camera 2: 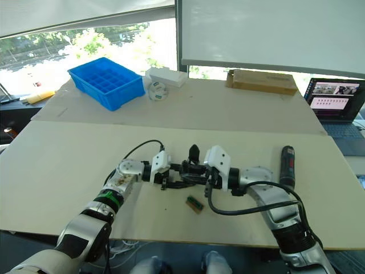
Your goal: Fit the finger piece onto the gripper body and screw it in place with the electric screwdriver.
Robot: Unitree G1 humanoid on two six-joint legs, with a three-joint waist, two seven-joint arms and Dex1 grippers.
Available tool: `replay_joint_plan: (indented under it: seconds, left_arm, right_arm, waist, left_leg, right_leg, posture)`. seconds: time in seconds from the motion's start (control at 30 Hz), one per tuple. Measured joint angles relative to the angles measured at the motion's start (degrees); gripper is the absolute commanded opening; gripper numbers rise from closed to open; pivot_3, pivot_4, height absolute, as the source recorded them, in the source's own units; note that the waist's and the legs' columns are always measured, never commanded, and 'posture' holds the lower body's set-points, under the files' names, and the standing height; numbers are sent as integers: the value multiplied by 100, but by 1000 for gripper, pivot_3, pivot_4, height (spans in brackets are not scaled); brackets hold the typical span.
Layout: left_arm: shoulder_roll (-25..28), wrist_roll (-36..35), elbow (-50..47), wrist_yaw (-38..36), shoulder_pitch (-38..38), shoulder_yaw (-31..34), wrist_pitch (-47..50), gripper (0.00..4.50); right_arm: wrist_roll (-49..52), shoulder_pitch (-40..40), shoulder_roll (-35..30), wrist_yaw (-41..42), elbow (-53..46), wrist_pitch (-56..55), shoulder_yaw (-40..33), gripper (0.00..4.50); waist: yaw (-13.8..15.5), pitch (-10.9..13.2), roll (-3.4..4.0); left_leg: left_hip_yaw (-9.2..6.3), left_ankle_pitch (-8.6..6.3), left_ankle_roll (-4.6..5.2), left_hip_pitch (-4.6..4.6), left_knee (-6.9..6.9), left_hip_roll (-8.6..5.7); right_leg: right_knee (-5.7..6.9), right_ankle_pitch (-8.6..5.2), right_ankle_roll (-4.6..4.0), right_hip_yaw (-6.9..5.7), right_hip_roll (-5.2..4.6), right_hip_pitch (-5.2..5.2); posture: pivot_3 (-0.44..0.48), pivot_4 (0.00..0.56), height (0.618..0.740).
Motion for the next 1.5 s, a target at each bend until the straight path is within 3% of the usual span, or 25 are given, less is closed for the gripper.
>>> replay_joint_plan:
  seconds: [0.5,1.1,1.5]
  left_arm:
    - [34,-1,-73,4,50,-33,45,2276]
    - [48,-1,-214,102,120,-114,117,2276]
    - [110,-20,-321,148,232,-82,221,2276]
  right_arm:
    - [-127,-36,66,-15,20,23,38,394]
    - [98,-451,-124,104,40,1291,50,391]
    - [-25,-731,-162,82,157,1342,341,390]
  waist:
    - [-30,-2,2]
    - [-22,-25,10]
    - [-64,-41,10]
  left_leg:
    - [1,1,-1,5,0,0]
    - [-1,0,0,16,0,0]
    - [-2,-1,1,43,0,2]
  right_leg:
    - [4,0,0,1,0,2]
    - [4,1,-1,1,-7,11]
    - [7,0,-1,2,-12,34]
  posture:
    - [0,150,740]
    - [0,150,740]
    - [0,150,740]
